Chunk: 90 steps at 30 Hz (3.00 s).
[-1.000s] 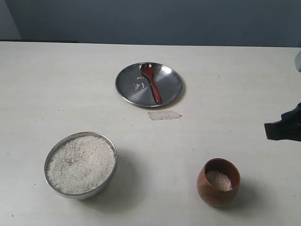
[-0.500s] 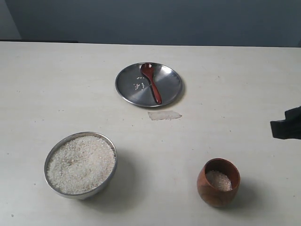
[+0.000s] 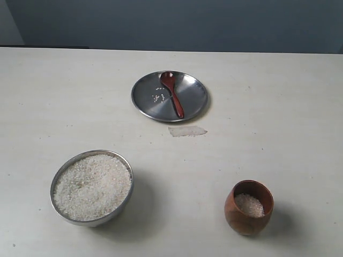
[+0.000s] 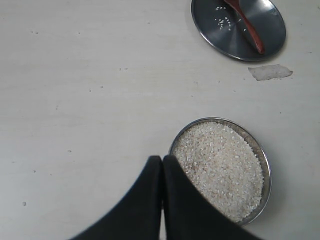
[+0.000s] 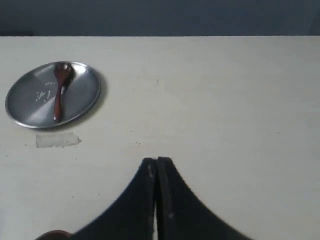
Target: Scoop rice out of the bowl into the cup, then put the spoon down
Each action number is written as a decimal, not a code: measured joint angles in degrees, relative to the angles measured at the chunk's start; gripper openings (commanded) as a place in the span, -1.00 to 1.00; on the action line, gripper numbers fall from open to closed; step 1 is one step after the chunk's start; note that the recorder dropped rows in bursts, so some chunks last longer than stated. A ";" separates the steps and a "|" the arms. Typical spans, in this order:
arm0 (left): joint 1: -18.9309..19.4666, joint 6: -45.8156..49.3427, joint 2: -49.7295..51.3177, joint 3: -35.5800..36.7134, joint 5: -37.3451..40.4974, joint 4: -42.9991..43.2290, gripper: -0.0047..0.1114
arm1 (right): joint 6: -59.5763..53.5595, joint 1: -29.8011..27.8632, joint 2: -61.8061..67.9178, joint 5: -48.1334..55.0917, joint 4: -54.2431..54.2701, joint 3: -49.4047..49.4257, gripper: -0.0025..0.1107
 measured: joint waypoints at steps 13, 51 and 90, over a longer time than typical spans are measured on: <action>0.00 0.00 0.00 0.00 0.00 0.00 -0.91 | -3.51 -7.00 -11.81 -6.78 0.86 4.24 -0.96; 0.00 0.00 0.00 0.00 0.00 0.00 -0.91 | -15.19 -17.24 -28.11 -20.38 12.85 29.81 -0.96; 0.00 0.00 0.00 0.00 0.00 0.00 -0.91 | -26.19 -17.24 -28.11 -24.66 17.14 29.81 -0.96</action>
